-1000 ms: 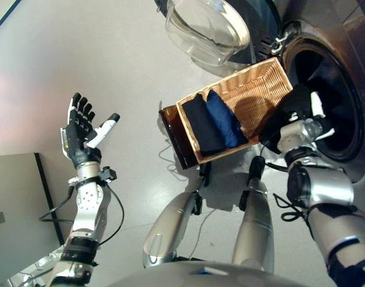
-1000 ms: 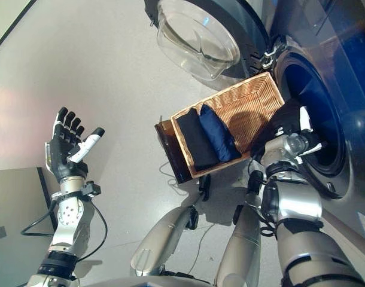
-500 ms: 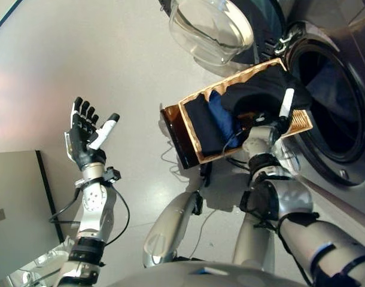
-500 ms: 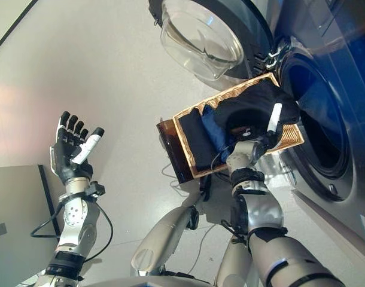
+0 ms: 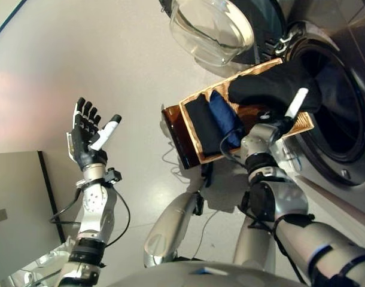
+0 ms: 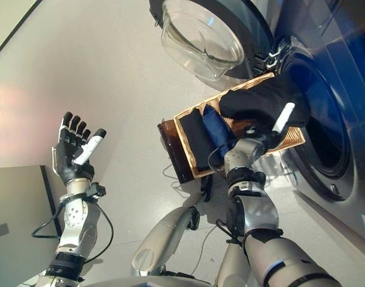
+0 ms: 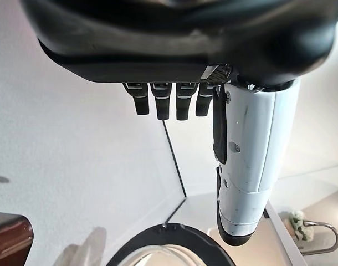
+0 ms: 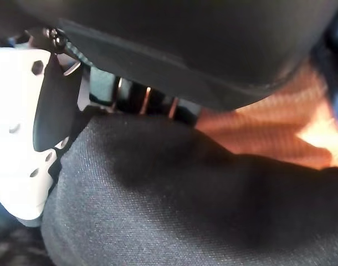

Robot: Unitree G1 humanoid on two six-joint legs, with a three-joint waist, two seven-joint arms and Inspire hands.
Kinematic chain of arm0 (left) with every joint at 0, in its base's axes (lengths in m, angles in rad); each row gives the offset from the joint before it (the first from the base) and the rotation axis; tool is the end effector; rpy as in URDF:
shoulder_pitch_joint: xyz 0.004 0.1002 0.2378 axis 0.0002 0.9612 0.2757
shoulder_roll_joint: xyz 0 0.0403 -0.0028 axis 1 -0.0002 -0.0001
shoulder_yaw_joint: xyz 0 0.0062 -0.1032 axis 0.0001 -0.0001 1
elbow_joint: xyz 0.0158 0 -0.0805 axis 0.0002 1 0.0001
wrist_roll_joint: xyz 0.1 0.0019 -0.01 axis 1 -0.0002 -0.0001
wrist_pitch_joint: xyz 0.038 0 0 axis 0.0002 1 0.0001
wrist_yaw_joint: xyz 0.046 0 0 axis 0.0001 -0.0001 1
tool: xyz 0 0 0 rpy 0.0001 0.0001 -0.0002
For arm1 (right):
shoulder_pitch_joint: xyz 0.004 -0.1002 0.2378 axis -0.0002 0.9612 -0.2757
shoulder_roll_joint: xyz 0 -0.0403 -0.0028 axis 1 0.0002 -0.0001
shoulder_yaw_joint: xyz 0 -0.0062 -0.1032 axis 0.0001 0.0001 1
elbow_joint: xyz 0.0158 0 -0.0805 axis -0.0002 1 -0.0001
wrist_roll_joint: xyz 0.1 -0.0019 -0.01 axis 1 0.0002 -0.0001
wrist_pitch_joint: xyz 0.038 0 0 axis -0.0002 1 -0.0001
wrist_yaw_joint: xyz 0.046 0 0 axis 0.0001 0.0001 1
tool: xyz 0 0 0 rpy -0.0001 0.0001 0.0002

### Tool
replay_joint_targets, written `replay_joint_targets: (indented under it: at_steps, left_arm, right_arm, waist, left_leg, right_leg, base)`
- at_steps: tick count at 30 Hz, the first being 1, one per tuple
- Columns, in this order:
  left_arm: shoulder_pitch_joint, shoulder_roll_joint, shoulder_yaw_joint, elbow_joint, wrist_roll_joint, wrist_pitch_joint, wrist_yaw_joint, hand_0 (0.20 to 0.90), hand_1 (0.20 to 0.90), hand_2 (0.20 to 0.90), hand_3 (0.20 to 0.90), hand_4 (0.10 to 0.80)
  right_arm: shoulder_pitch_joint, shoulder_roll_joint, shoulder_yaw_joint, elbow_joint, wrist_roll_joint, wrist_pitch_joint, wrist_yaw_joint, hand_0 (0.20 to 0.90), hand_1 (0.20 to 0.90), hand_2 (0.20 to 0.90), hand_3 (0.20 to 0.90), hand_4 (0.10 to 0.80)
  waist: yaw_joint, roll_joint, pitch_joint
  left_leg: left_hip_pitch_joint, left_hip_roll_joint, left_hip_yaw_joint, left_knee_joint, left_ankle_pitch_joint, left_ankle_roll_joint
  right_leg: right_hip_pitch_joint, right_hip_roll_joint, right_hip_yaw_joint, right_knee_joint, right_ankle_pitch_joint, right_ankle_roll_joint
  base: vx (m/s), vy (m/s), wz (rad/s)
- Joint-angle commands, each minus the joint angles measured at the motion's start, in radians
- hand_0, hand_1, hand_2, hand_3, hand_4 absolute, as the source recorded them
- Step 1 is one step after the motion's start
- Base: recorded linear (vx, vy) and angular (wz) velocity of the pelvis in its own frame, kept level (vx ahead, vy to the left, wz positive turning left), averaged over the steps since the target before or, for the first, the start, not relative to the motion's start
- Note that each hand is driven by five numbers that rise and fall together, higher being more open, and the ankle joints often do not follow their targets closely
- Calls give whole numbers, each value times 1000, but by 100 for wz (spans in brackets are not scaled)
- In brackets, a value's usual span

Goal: Pick up the clothes and place them into the washing machine

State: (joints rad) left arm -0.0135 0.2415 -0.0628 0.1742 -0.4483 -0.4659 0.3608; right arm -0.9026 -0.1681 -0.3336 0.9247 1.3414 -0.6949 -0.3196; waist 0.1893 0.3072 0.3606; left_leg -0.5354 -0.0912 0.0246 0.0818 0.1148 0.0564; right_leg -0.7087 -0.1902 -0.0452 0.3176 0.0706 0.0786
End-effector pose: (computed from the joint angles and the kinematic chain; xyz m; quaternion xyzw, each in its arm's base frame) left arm 0.2009 0.1938 0.0384 -0.1222 -0.1251 0.1968 0.9647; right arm 0.3367 -0.2093 0.1298 0.6220 -0.1904 -0.3789 0.6583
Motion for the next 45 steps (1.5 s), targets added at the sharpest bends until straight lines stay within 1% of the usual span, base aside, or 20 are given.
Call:
replay_joint_targets:
  at_steps: [1,5,6,7,9,11,15,16,17,25,30,31,32,34,37,38,39,40,41,45]
  left_arm:
    - [20,47,40,-8,-4,-133,-6,900,900,900,900,800]
    - [55,82,42,12,-7,-128,-21,900,900,900,900,800]
    - [65,82,35,14,-17,-129,-30,900,900,900,900,800]
    - [78,86,35,11,-20,-134,-32,900,900,900,900,800]
    - [67,77,35,38,-51,-128,-34,900,900,900,900,800]
    - [58,73,33,46,-57,-126,-33,900,900,900,900,800]
    - [64,50,27,52,-85,-119,-54,900,900,900,900,800]
    - [64,50,27,52,-85,-119,-54,900,900,900,900,800]
    - [66,42,18,58,-88,-113,-63,900,900,900,900,800]
    - [67,34,24,68,-94,-102,-68,900,900,900,900,800]
    - [58,39,33,77,-89,-94,-69,900,900,900,900,800]
    - [60,40,37,75,-87,-93,-71,900,900,900,900,800]
    - [61,41,38,75,-87,-93,-71,900,900,900,900,800]
    - [65,40,43,74,-89,-90,-71,900,900,900,900,800]
    - [60,40,49,91,-95,-87,-73,900,900,900,900,800]
    - [66,45,56,86,-96,-85,-73,900,900,900,900,800]
    - [70,45,61,83,-98,-83,-75,900,900,900,900,800]
    - [71,45,61,83,-98,-83,-76,900,900,900,900,800]
    - [78,55,67,94,-94,-77,-82,900,900,900,900,800]
    - [85,57,82,85,-101,-70,-89,900,900,900,900,800]
  right_arm:
    - [-69,-197,-14,-182,-159,-133,-45,200,200,200,200,300]
    - [-165,-421,-16,-287,-310,-184,-190,200,200,200,200,300]
    - [-196,-466,16,-279,-346,-178,-232,313,313,313,313,380]
    - [-220,-505,42,-255,-370,-155,-259,900,900,900,900,800]
    - [-242,-517,118,-204,-360,-107,-248,900,900,900,900,800]
    - [-236,-474,156,-132,-357,-42,-222,900,900,900,900,800]
    - [-195,-374,153,-68,-315,-1,-145,900,900,900,900,800]
    - [-195,-374,153,-68,-315,-1,-144,900,900,900,900,800]
    - [-176,-331,147,-40,-301,11,-125,900,900,900,900,800]
    - [-102,-224,155,59,-305,57,-95,900,900,900,900,800]
    - [-30,-147,193,93,-348,116,-99,900,900,900,900,800]
    - [-5,-120,207,108,-363,137,-100,900,900,900,900,800]
    - [-5,-118,206,108,-364,138,-101,900,900,900,900,800]
    - [22,-85,238,108,-392,167,-100,900,900,900,900,800]
    - [36,-74,257,125,-406,189,-96,900,900,900,900,800]
    - [57,-75,294,145,-487,231,-108,900,900,900,900,800]
    - [68,-72,320,145,-519,252,-104,900,900,900,900,800]
    - [69,-71,320,144,-520,252,-105,900,900,900,900,800]
    - [70,-100,370,198,-634,322,-118,900,900,900,900,800]
    - [72,-89,400,221,-689,354,-116,900,900,900,900,800]
  waist:
    - [25,59,-90]
    - [37,101,-124]
    - [49,114,-134]
    - [53,120,-139]
    - [54,127,-143]
    - [57,137,-146]
    - [52,150,-152]
    - [52,150,-152]
    - [51,154,-156]
    - [37,126,-154]
    - [15,72,-128]
    - [12,46,-121]
    - [10,45,-120]
    - [6,12,-115]
    - [4,-19,-110]
    - [4,-50,-108]
    - [2,-64,-105]
    - [1,-63,-105]
    - [-1,-92,-103]
    - [2,-129,-94]
  left_leg:
    - [-65,-37,-12,84,-88,-75]
    - [-63,-52,-9,79,-86,-76]
    - [-60,-56,-6,74,-88,-72]
    - [-60,-55,1,75,-91,-70]
    - [-58,-54,16,80,-94,-69]
    - [-51,-51,26,79,-96,-66]
    - [-35,-46,32,75,-97,-66]
    - [-35,-46,32,75,-97,-66]
    - [-30,-44,31,70,-96,-66]
    - [-15,-36,24,65,-92,-68]
    - [-9,-24,20,75,-89,-69]
    - [-5,-18,15,77,-89,-70]
    - [-3,-18,15,76,-89,-70]
    - [2,-10,13,77,-88,-70]
    - [9,-4,8,78,-88,-71]
    - [15,4,1,77,-85,-72]
    - [19,6,-2,76,-84,-73]
    - [21,6,-3,76,-84,-73]
    - [26,11,-9,77,-82,-74]
    - [34,17,-23,85,-83,-74]
  right_leg:
    - [89,-20,20,-40,-94,5]
    - [73,-31,36,-23,-100,13]
    - [61,-35,46,-13,-102,17]
    - [55,-40,53,-6,-103,20]
    - [46,-42,64,1,-98,22]
    - [46,-38,69,-4,-94,22]
    - [62,-32,70,-15,-93,17]
    - [62,-32,69,-15,-93,17]
    - [66,-30,66,-15,-94,13]
    - [90,-16,49,-22,-94,3]
    - [107,-5,39,-21,-86,-4]
    - [117,0,33,-27,-81,-6]
    - [119,0,33,-28,-81,-6]
    - [135,7,27,-42,-73,-8]
    - [159,10,14,-65,-64,-9]
    - [173,13,6,-78,-57,-9]
    - [181,14,2,-83,-55,-10]
    - [183,14,1,-84,-55,-10]
    - [197,19,-7,-90,-51,-12]
    - [220,22,-24,-102,-46,-14]
  base:
    - [26,25,4]
    - [33,66,8]
    - [34,104,-4]
    - [33,73,-13]
    - [26,35,-19]
    - [16,5,-18]
    - [0,-20,-14]
    - [2,-18,-11]
    - [-1,-18,-6]
    - [-11,-19,1]
    - [-36,-47,9]
    - [-23,-58,11]
    - [-12,-63,7]
    - [-2,-66,1]
    - [-9,-65,-3]
    - [-20,-100,-6]
    - [-14,-70,0]
    - [-8,-41,3]
    - [-1,-44,12]
    - [-1,-37,7]
